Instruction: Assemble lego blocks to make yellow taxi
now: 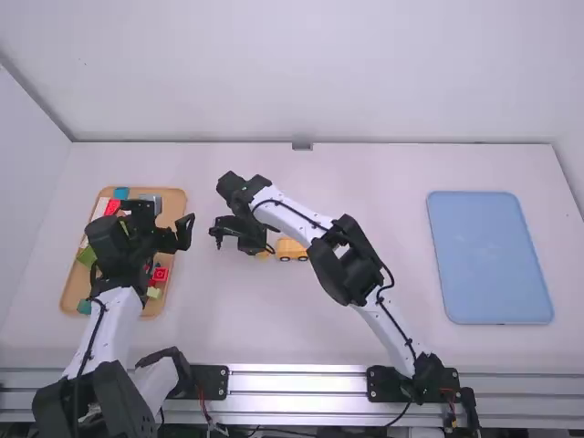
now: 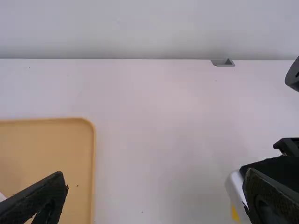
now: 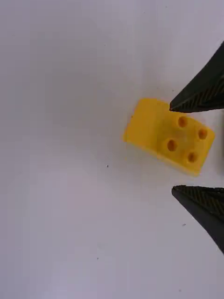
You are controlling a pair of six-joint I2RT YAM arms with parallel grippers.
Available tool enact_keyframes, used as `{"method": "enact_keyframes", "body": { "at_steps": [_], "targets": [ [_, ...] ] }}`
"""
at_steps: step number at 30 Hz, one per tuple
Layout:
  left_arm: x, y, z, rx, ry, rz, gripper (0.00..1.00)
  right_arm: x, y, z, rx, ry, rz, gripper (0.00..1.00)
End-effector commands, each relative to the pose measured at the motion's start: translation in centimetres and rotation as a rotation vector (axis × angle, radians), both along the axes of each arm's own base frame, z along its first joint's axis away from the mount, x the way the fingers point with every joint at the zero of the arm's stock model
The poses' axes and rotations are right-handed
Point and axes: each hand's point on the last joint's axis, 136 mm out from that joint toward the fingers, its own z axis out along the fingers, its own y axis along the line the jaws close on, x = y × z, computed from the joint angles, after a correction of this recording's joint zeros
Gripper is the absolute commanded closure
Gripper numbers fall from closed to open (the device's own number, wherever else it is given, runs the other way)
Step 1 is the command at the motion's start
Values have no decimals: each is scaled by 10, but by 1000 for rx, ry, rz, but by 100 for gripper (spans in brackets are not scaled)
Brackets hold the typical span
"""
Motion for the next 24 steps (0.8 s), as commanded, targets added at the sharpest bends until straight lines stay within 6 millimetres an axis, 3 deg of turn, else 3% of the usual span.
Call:
{"method": "enact_keyframes", "body": {
  "at_steps": [1,2,4,5,6,14,19,21,22,24],
  "targets": [
    [0,-1,2,-9,-5,-9,1,-4,-4,-8,-11,29,-1,49],
    [0,0,2,-10,-5,-7,1,-4,-4,-8,-12,30,-2,47],
    [0,-2,2,-9,-6,-12,1,-2,-4,-8,-7,25,-5,18],
    [0,-2,2,-9,-6,-11,1,-1,-4,-8,-5,23,-4,14],
    [1,-1,2,-6,-7,-7,1,-1,-2,-7,-1,20,-4,1],
    [0,3,-1,4,9,19,1,10,7,17,27,-16,-13,1],
    [-3,5,-10,-6,51,39,1,38,-6,48,9,-98,-71,1],
    [-5,3,-12,-14,62,28,1,52,-12,71,46,-109,-141,1],
    [-5,3,-12,-14,62,28,1,52,-12,71,46,-109,-141,1],
    [-6,-11,-9,-23,41,-55,1,56,-24,88,89,-56,-180,1]
  ]
}}
